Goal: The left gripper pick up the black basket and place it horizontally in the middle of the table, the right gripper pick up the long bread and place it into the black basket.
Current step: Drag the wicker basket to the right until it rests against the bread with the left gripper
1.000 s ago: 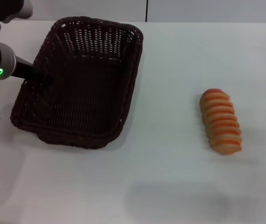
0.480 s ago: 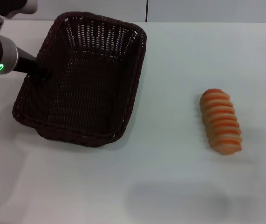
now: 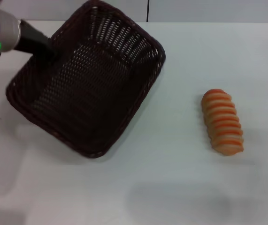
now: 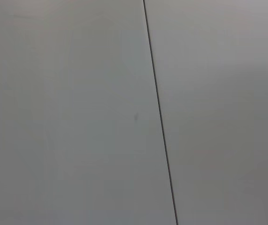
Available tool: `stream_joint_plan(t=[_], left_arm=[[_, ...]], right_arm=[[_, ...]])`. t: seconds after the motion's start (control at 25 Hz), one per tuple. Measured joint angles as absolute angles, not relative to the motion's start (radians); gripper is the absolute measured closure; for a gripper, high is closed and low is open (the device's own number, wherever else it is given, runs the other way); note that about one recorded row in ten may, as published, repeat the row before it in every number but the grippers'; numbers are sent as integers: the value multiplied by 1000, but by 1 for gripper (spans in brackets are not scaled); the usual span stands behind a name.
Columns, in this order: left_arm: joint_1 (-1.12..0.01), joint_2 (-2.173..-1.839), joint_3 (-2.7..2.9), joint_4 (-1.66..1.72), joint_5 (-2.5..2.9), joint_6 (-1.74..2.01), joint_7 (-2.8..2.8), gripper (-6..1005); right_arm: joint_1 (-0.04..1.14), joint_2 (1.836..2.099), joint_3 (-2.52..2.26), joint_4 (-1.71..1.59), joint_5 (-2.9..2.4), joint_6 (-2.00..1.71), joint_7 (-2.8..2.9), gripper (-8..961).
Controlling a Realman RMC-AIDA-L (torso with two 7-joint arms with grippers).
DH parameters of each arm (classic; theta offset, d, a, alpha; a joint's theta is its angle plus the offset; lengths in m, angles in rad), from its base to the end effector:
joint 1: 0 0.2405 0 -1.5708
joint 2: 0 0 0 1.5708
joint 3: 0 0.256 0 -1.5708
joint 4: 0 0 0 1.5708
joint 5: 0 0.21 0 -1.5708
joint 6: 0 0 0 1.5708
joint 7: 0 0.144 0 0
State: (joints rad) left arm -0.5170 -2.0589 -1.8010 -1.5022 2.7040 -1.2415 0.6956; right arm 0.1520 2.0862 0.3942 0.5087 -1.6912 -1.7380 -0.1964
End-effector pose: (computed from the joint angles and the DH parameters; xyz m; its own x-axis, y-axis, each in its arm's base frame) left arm -0.1791 0.3942 0.0547 0.8788 0.4749 -0.0469 0.3053 -0.6350 -0.7096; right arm 0.3059 0.2195 0.0007 0.6461 0.3962 -0.6524 -0.7503 0.1733 -0.6379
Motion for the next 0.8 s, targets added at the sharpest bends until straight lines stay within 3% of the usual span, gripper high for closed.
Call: stream_joint_plan(t=[0.32, 0.8], left_arm=[[-657, -2058, -2036, -1496, 2537, -1511, 979, 796], [-842, -2055, -2073, -1382, 2438, -1824, 1172, 802]], right_arm=[[145, 2086, 390, 520, -1693, -1753, -196, 182], [137, 2088, 368, 538, -1691, -1766, -196, 182]])
